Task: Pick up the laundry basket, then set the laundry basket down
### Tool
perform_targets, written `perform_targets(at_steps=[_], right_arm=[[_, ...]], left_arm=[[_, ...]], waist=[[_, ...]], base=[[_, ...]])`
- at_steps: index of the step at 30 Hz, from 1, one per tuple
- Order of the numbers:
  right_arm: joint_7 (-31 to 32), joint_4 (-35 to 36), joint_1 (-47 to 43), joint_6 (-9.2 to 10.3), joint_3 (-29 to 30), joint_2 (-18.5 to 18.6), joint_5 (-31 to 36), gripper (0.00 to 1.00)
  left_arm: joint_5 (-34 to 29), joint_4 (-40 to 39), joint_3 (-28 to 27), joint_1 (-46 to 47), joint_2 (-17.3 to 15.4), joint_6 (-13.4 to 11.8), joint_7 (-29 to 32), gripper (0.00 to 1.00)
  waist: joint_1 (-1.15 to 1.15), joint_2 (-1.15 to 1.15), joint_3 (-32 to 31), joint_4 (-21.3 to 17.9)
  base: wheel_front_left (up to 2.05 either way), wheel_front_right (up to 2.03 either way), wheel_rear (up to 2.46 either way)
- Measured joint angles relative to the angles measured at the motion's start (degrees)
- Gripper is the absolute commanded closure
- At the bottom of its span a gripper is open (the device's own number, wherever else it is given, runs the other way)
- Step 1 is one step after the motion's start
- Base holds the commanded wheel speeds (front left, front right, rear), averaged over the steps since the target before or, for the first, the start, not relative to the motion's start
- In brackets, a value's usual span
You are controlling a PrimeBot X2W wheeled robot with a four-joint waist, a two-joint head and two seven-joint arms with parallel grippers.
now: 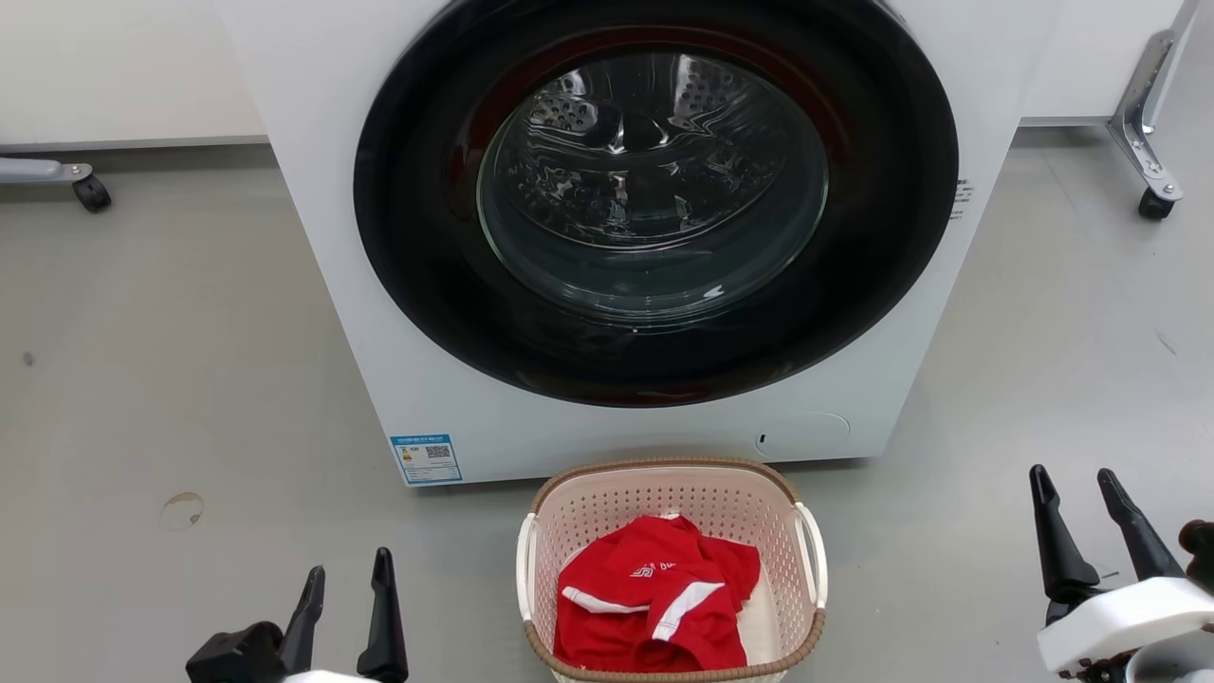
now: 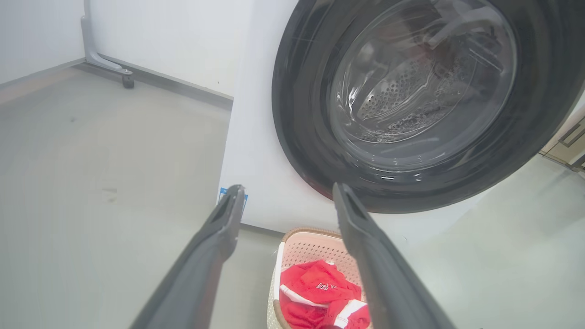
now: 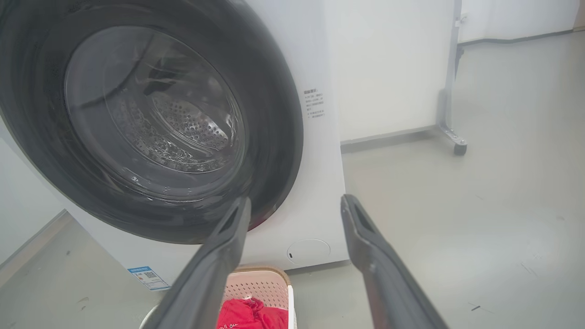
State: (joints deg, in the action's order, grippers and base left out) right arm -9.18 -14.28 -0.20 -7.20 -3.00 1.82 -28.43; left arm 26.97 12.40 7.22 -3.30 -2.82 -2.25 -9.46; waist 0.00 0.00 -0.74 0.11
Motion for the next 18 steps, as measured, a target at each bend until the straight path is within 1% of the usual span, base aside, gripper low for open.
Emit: perform_targets(at_steps=[2,6,16,18], right_arm=[[-0.5,0.0,0.0,0.0,-0.5,0.5,1.9,0.0],[-1.3,-0.2,0.0,-0.01,-1.6,0.8,3.9,0.0],[-2.9,-1.2,0.0,-0.01,-3.4,2.0,9.3,0.0],[-3.1,-1.4,0.0,-0.02,-3.6,2.1,10.3,0.0]], left_arm=[[-1.9,1.0,0.4,0.0,-0.1,0.0,-0.7,0.0],[-3.7,1.9,1.0,0.0,-0.4,0.0,-0.9,0.0],[-9.8,1.7,2.3,0.0,-1.0,0.0,-0.5,0.0],[-10.7,1.4,2.6,0.0,-1.2,-0.6,-0.3,0.0]], waist=[[0.0,0.0,-0.2,0.1],[0.0,0.0,-0.6,0.2],[0.0,0.0,-1.3,0.4],[0.0,0.0,-1.4,0.4]], base=[[0.0,0.0,0.0],[0.0,0.0,0.0],[0.0,0.0,0.0],[0.0,0.0,0.0]])
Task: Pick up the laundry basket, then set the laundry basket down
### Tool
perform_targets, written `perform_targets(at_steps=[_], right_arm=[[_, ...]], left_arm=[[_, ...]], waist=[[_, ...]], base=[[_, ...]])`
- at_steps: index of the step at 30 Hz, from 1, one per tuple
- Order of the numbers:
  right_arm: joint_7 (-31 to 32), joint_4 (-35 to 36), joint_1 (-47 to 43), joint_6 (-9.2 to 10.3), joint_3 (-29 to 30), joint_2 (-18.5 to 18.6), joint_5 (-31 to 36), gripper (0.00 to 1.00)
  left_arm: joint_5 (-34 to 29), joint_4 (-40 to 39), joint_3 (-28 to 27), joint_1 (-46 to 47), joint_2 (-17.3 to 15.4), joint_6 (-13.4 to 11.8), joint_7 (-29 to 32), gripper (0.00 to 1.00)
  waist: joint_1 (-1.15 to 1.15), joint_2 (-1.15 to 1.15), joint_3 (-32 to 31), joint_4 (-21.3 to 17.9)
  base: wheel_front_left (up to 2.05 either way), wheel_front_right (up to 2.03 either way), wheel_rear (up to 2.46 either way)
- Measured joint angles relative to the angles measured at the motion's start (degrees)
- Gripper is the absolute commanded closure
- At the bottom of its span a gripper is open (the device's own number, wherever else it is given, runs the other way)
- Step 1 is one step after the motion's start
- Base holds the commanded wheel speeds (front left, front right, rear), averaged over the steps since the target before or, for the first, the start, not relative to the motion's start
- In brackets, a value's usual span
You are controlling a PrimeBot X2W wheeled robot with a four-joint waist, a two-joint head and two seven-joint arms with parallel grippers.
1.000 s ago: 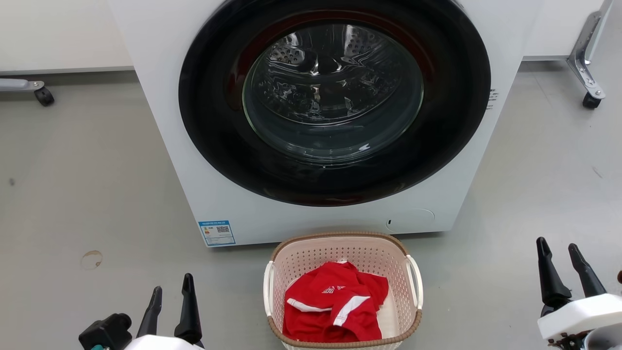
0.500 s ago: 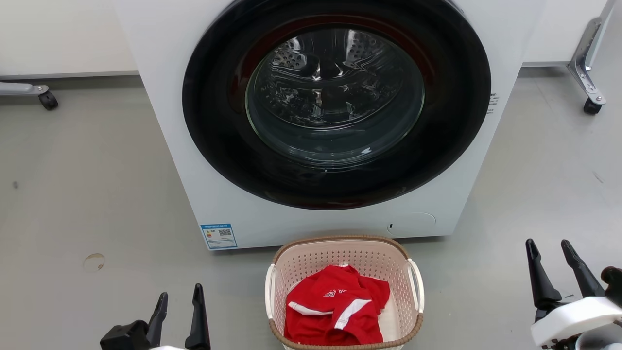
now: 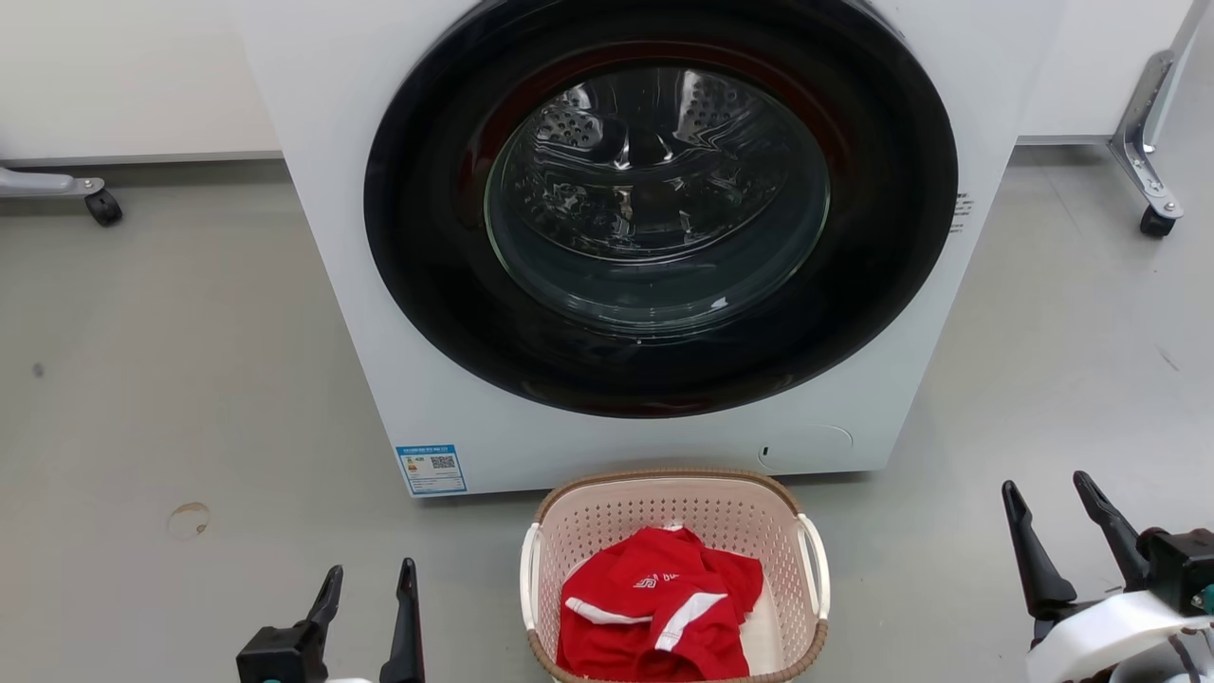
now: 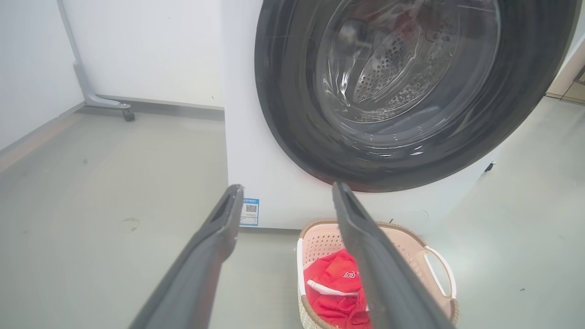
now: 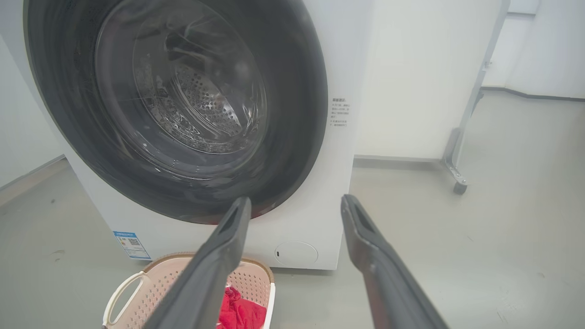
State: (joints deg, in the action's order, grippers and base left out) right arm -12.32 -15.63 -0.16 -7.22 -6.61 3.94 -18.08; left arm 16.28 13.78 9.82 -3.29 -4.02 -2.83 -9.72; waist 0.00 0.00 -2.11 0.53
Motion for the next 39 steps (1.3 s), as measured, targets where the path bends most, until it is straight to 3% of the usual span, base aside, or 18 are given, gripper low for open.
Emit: perform_targets(at_steps=[10,39], right_arm=[[-1.7,-0.2,0.0,-0.01,-1.5,0.4,6.1,0.0],[-1.8,-1.5,0.1,-0.01,-1.3,0.4,5.2,0.0]], left_arm=[[-6.2,-1.5,1.5,-0.1,-1.0,-1.0,0.1,0.0],[-5.6,-2.7,2.5,-1.3,-1.8,-2.0,2.1,0.0]], waist=[[0.0,0.0,-0.4,0.1],[0.0,0.0,1.2,0.2]], base=[[0.0,0.0,0.0],[0.0,0.0,0.0]])
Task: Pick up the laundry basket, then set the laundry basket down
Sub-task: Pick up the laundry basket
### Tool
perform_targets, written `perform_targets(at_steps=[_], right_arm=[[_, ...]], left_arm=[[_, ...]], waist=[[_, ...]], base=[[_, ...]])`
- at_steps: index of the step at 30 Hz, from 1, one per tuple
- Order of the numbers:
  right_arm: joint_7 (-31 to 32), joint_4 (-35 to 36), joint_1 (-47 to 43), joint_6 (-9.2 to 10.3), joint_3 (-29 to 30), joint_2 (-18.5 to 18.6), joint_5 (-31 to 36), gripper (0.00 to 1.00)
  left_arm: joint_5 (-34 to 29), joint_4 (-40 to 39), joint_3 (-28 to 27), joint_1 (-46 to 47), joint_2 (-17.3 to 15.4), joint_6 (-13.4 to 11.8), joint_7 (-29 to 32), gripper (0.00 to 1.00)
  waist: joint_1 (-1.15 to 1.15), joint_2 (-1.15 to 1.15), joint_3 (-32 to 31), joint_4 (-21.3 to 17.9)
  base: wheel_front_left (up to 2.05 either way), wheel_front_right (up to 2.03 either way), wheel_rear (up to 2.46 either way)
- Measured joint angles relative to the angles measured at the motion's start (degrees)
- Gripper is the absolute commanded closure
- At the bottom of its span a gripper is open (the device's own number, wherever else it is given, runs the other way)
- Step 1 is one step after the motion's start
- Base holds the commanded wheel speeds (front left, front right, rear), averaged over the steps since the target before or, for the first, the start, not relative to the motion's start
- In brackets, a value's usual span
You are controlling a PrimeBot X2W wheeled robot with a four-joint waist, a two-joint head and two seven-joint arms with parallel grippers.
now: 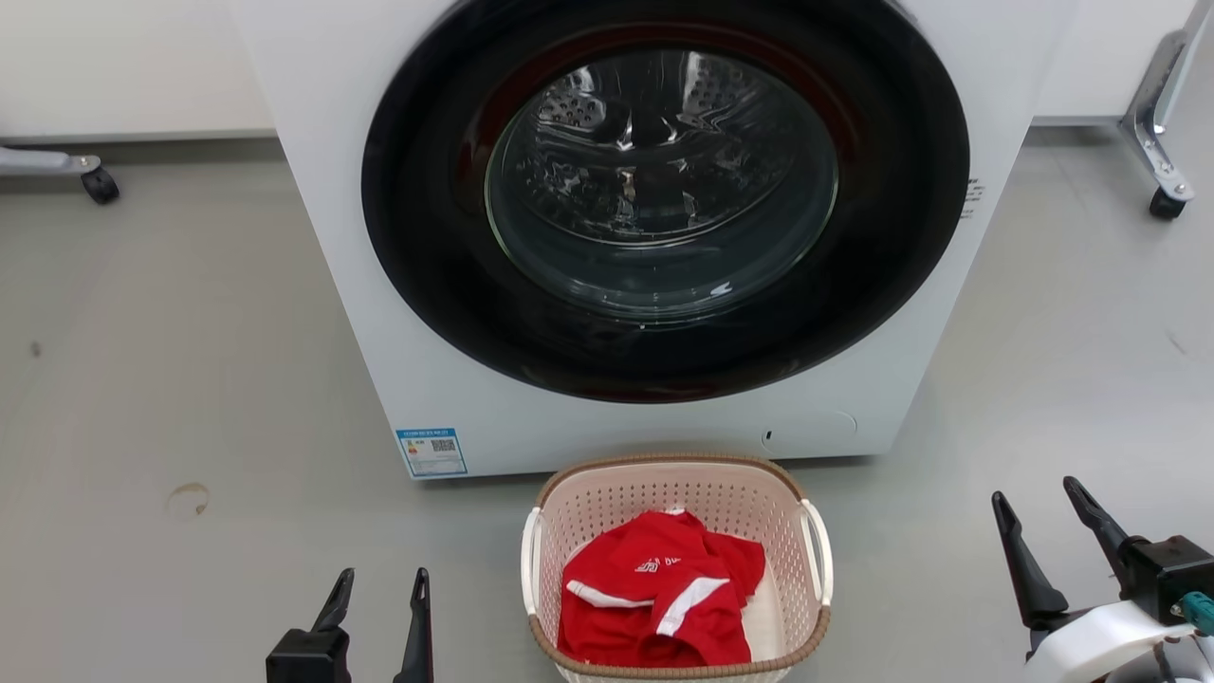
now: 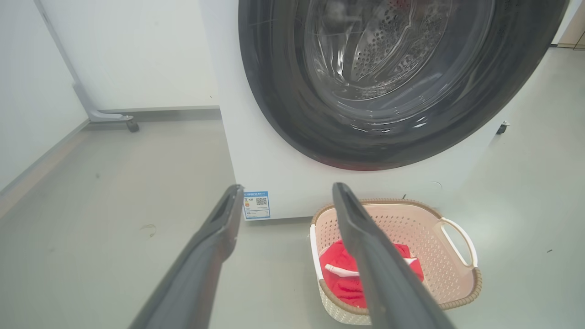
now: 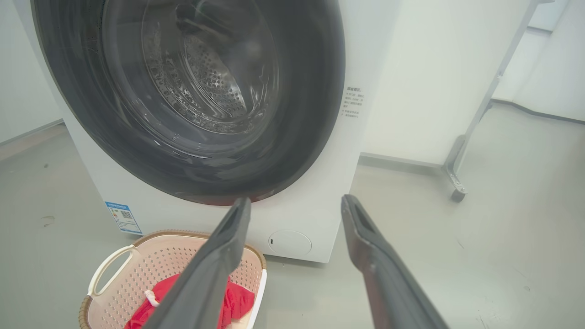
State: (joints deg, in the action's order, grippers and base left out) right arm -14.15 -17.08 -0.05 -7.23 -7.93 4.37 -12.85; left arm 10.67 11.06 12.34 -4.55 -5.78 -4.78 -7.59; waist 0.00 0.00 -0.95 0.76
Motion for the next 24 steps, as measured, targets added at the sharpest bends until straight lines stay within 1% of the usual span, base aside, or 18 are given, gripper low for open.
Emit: perform_targets(at_steps=[7,13,19,24], right_arm=[[0.0,0.9,1.5,0.0,1.3,0.9,-0.5,0.0],[0.0,2.1,4.1,0.0,1.8,2.2,-1.9,0.0],[0.0,2.8,6.6,0.0,1.8,3.0,-3.9,0.0],[0.0,2.8,7.6,0.0,1.6,4.0,-6.0,0.0]], left_arm=[[0.0,0.0,1.1,1.1,0.2,0.0,0.0,0.0],[0.0,0.5,2.4,6.2,0.9,0.0,-0.6,0.0],[0.0,3.0,3.4,11.5,1.6,0.0,-2.6,0.0],[1.5,5.4,4.0,15.5,2.5,0.0,-3.9,0.0]], waist=[[0.0,0.0,4.6,0.1],[0.0,0.0,11.1,0.2],[0.0,0.0,18.1,0.4],[0.0,0.0,23.4,0.8]], base=[[0.0,0.0,0.0],[0.0,0.0,0.0],[0.0,0.0,0.0],[0.0,0.0,0.0]])
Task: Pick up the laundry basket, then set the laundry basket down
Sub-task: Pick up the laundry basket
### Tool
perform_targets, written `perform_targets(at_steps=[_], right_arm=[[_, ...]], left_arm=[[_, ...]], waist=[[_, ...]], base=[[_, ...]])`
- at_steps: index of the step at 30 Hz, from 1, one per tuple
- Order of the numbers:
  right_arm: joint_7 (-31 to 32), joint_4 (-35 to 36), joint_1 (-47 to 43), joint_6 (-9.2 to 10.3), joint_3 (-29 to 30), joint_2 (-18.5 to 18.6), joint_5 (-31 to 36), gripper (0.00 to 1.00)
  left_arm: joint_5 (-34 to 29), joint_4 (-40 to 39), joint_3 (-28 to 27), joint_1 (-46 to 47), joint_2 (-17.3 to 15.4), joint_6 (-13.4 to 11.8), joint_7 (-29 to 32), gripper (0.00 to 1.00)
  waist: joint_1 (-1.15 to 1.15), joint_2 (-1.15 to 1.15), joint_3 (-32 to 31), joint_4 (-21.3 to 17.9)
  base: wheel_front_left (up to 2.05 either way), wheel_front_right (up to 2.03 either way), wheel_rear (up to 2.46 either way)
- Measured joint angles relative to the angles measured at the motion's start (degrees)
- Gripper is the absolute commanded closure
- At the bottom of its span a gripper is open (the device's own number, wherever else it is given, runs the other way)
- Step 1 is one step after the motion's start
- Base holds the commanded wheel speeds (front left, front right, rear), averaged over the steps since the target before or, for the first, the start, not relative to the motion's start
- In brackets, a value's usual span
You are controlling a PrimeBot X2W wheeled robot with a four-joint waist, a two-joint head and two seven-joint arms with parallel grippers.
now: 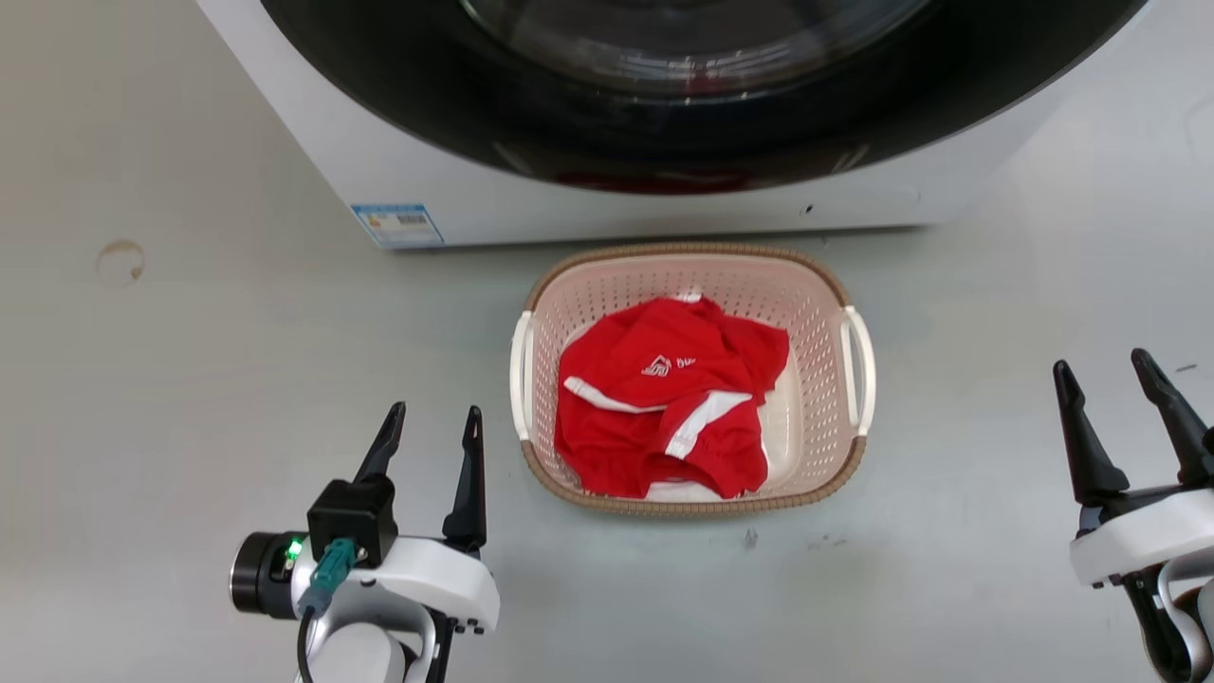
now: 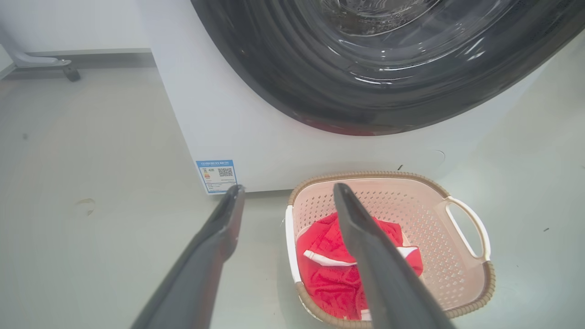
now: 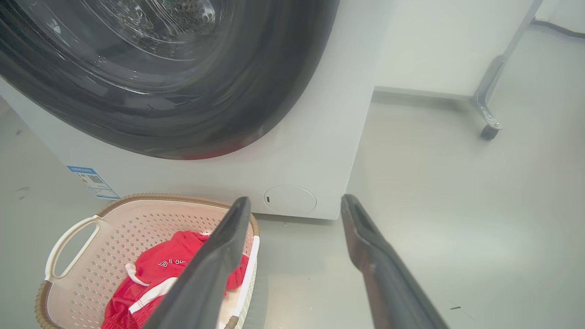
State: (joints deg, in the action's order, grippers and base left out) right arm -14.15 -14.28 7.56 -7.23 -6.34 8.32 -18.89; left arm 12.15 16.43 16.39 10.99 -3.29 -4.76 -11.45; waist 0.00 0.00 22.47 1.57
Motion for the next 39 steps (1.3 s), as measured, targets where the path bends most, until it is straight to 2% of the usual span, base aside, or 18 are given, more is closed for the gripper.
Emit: perform_targets(at_steps=[21,26,39], right_arm=[[-0.1,1.7,7.2,-0.01,-0.7,2.0,-5.0,0.0],[-0.1,-0.4,10.1,-0.01,-2.3,2.0,-6.9,0.0],[-0.1,-7.5,17.1,-0.02,-7.7,1.6,-10.5,0.0]], left_arm=[[6.4,7.5,6.5,16.3,1.2,0.5,-2.9,0.0],[7.6,10.0,7.5,19.3,1.3,1.1,-3.0,0.0],[9.1,18.2,7.3,25.7,1.5,5.5,-3.0,0.0]], waist=[[0.0,0.0,21.4,2.2],[0.0,0.0,24.2,2.8],[0.0,0.0,26.5,3.0]], base=[[0.0,0.0,0.0],[0.0,0.0,0.0],[0.0,0.0,0.0]])
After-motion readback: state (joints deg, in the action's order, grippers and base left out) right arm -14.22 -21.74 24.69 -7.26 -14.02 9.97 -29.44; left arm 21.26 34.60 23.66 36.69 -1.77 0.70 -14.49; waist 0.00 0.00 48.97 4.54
